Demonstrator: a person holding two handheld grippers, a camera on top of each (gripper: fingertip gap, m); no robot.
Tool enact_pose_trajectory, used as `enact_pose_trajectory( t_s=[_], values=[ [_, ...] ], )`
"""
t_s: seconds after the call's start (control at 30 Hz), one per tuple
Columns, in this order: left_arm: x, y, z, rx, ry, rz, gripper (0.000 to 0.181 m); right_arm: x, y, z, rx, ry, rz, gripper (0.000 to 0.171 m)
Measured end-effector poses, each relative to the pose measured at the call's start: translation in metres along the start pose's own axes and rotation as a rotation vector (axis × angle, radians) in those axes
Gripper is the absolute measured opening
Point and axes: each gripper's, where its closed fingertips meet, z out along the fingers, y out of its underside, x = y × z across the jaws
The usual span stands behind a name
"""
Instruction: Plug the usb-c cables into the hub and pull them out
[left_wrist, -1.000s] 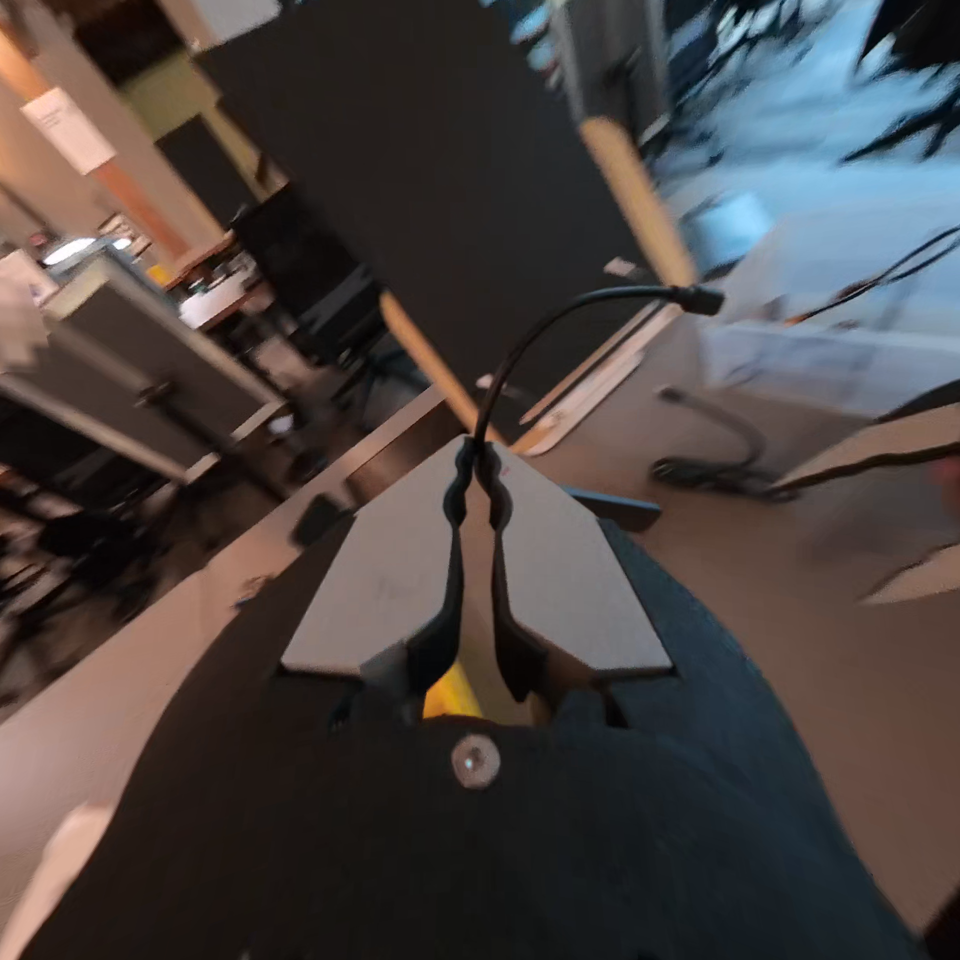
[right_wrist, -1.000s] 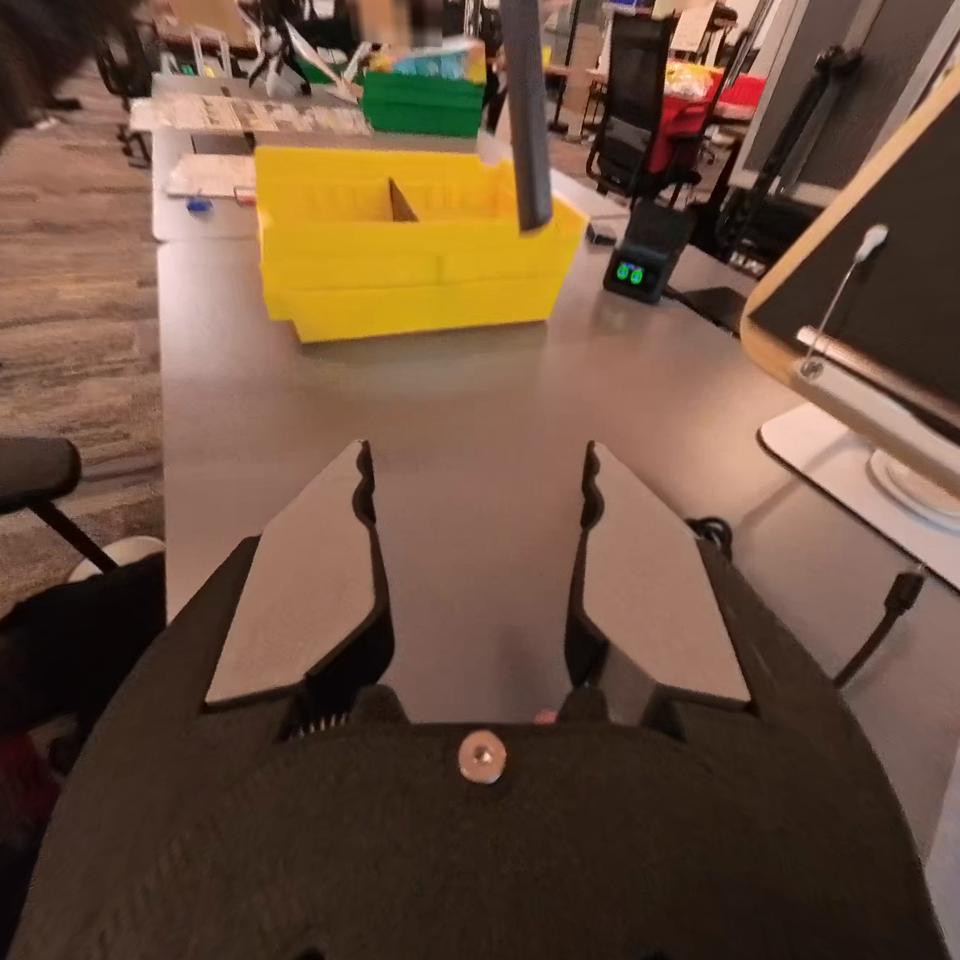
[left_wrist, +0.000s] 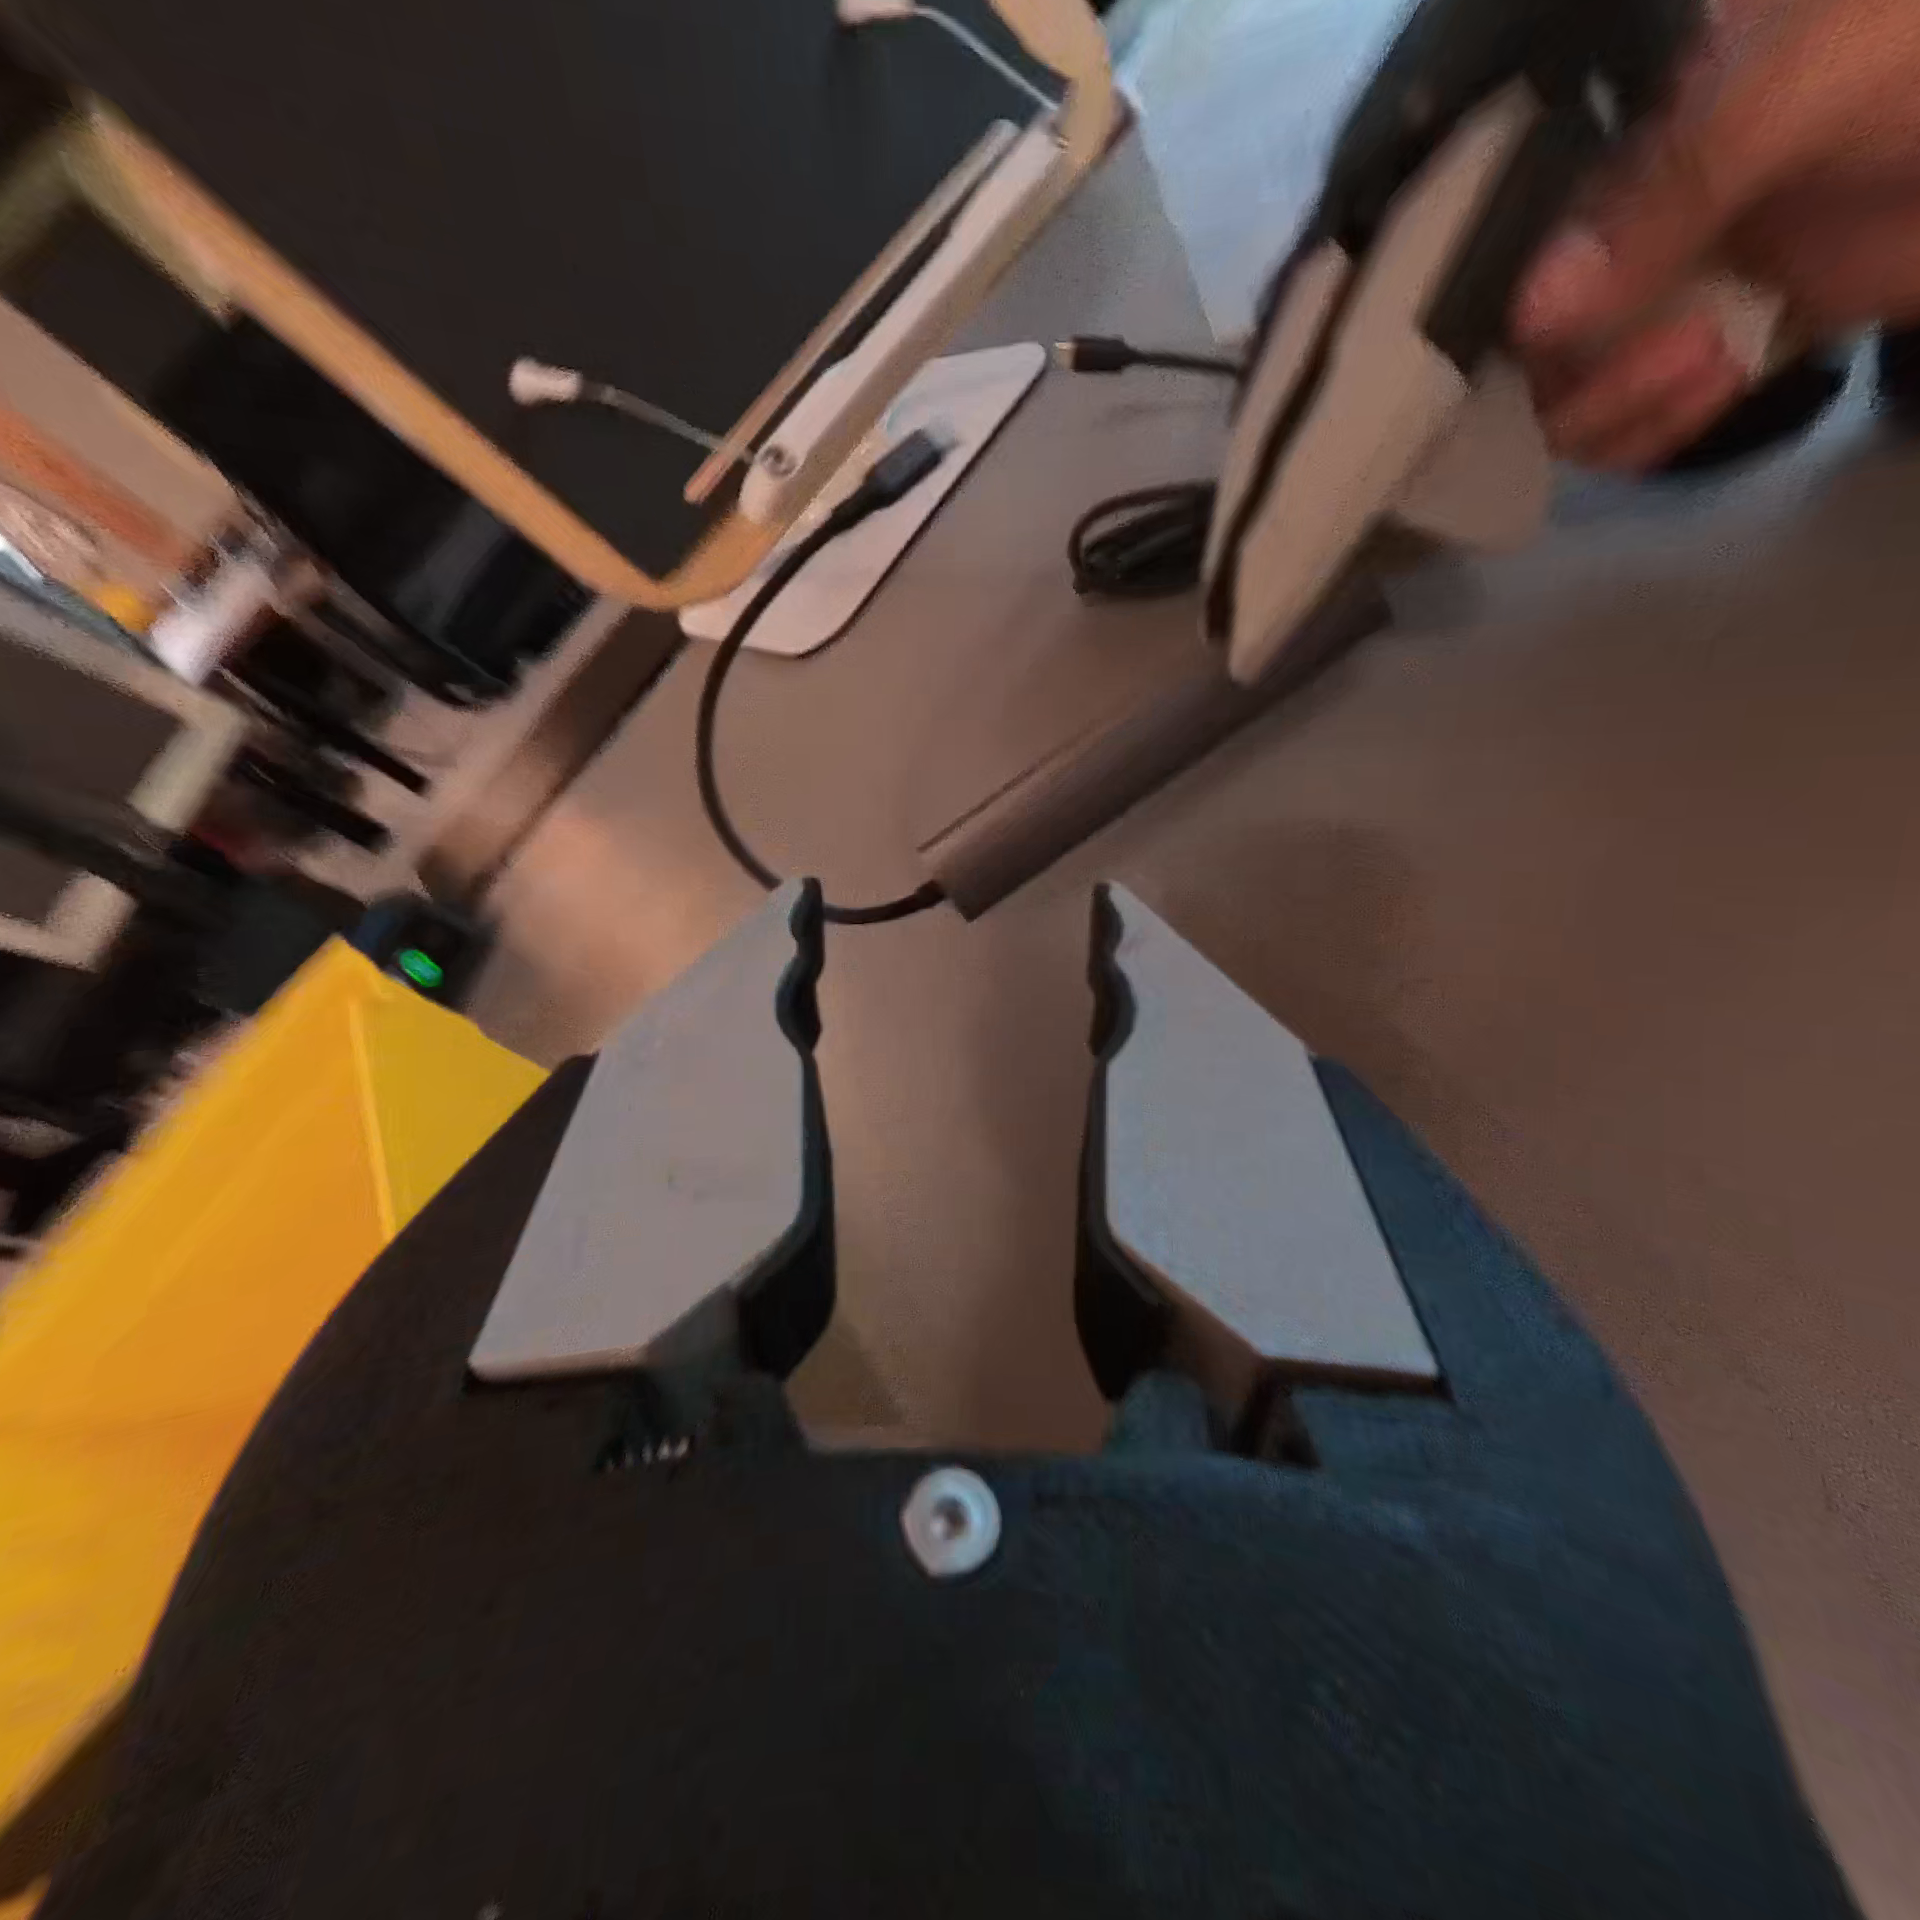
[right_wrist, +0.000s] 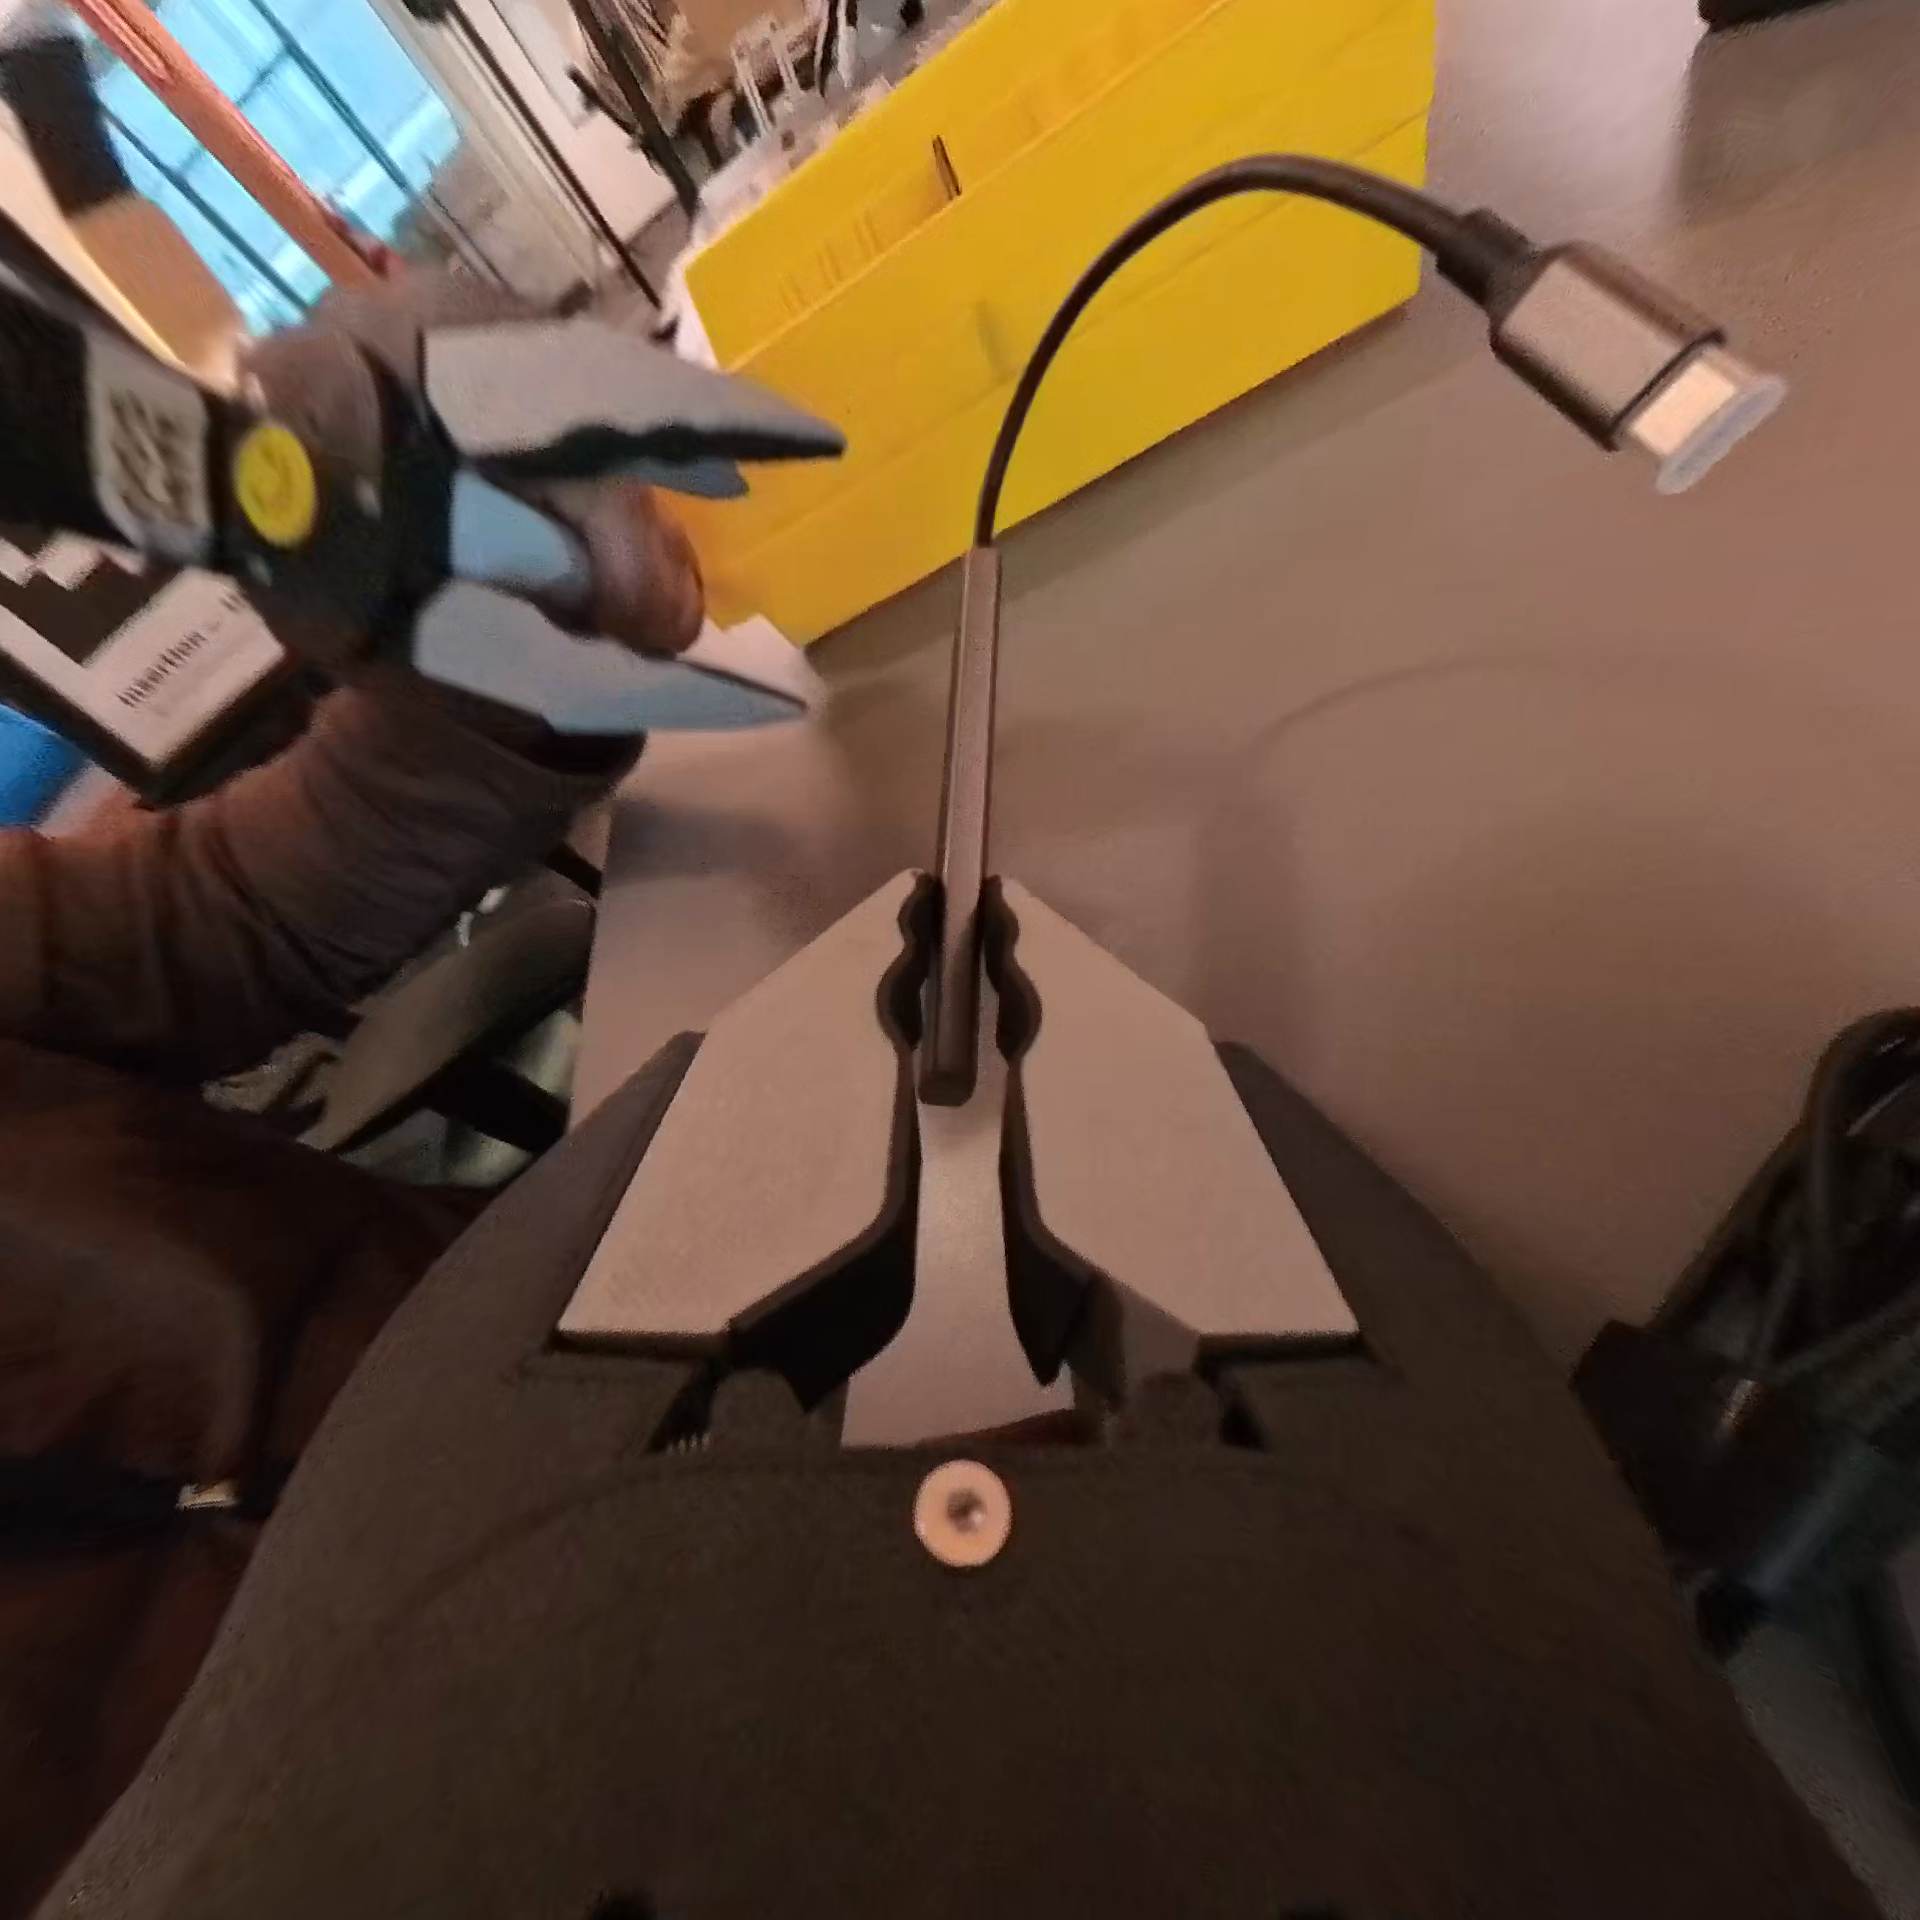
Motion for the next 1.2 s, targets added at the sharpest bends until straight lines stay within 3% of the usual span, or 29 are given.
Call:
enact_pose_trajectory(
  t_s=[0.13,0.27,0.37,0.47,0.6,0.67,0.77,0.9,0.97,1.2],
  values=[
    [0.030,0.002,0.020,-0.015,-0.046,0.418,0.042,-0.004,-0.006,-0.008,0.055,-0.119,0.142,0.006],
    [0.026,-0.006,0.037,-0.001,-0.224,0.782,0.024,-0.014,0.006,-0.012,0.017,-0.267,0.302,0.006],
    [0.030,-0.008,0.045,0.065,-0.276,0.927,0.016,-0.017,0.009,-0.015,0.008,-0.309,0.343,0.007],
    [0.034,0.004,0.054,0.041,-0.186,0.772,0.007,0.001,0.000,-0.022,0.051,-0.148,0.243,0.010],
    [0.017,0.017,0.062,-0.060,-0.167,0.607,0.007,0.009,-0.027,-0.045,0.131,0.149,-0.112,0.049],
    [0.015,0.018,0.064,-0.065,-0.159,0.582,0.007,0.000,-0.033,-0.044,0.143,0.217,-0.267,0.049],
    [0.021,0.018,0.066,-0.059,-0.139,0.591,0.007,-0.002,-0.018,-0.027,0.028,0.319,-0.449,0.054],
    [0.035,0.012,0.062,-0.014,-0.088,0.565,0.008,-0.009,0.006,-0.004,-0.128,0.398,-0.729,0.035],
    [0.043,0.013,0.060,-0.001,-0.044,0.551,0.008,-0.005,0.008,-0.003,-0.174,0.484,-0.846,0.015],
    [0.041,-0.005,0.051,0.152,0.001,0.382,0.012,-0.011,0.003,-0.010,-0.100,0.424,-0.875,0.009]
  ],
)
